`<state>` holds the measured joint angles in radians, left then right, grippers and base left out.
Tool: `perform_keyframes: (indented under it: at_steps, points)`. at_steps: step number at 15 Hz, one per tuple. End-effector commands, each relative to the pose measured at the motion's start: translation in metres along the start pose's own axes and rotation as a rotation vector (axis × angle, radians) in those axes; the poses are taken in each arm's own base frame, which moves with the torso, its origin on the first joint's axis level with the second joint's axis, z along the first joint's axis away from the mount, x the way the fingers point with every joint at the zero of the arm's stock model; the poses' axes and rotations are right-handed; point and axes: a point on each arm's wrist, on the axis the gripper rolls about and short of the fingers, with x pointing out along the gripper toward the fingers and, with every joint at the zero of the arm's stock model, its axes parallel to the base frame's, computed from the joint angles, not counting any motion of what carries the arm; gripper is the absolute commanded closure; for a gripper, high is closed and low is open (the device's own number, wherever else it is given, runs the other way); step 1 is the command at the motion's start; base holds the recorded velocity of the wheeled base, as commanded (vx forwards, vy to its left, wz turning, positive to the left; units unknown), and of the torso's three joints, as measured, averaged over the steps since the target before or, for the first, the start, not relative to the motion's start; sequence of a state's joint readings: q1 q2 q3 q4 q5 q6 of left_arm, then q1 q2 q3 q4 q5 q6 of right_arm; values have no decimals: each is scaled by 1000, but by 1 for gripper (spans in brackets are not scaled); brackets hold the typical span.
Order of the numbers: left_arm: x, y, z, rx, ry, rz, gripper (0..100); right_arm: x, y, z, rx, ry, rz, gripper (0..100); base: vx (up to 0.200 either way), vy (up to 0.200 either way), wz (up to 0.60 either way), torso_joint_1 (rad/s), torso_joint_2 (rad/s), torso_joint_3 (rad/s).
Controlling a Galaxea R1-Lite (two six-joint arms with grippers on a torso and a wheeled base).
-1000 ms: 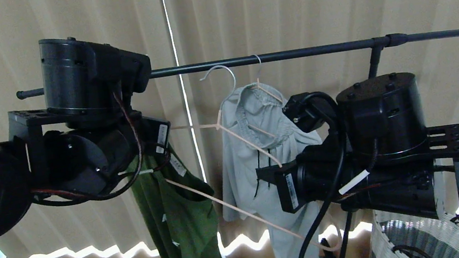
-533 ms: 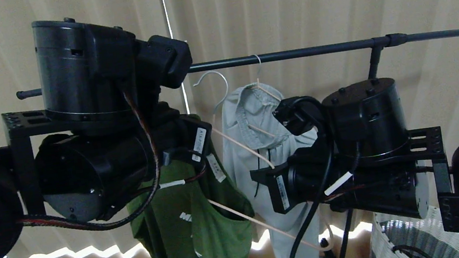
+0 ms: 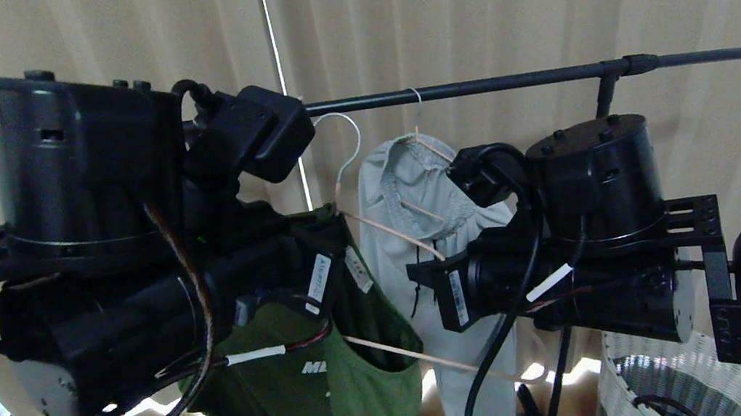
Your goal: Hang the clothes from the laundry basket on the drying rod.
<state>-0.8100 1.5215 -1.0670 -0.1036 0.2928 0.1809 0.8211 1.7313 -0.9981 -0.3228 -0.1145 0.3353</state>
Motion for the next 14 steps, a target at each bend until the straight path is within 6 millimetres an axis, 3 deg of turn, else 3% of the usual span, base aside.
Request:
perform_keyframes:
  at_steps: [1, 2, 3, 5, 11, 14]
  points:
    - [-13, 3, -5, -6, -13, -1, 100, -6, -1, 6, 6, -41, 6, 100, 0, 0, 0, 0, 0, 0]
    - [-13, 4, -6, -6, -15, 1, 100, -8, -2, 8, 8, -52, 5, 100, 0, 0, 0, 0, 0, 0]
    - [-13, 3, -7, -8, -23, 3, 0, -11, -4, 11, 12, -64, 2, 100, 0, 0, 0, 0, 0, 0]
    - [-13, 3, -8, -7, -27, 2, 0, -16, -6, 13, 15, -76, -1, 100, 0, 0, 0, 0, 0, 0]
    - [-33, 16, -18, 66, -59, 10, 0, -41, -39, 22, 15, -126, -94, 100, 0, 0, 0, 0, 0, 0]
    - [-33, 48, -29, 310, -101, 189, 0, -59, -52, 15, -59, -122, -130, 100, 0, 0, 0, 0, 0, 0]
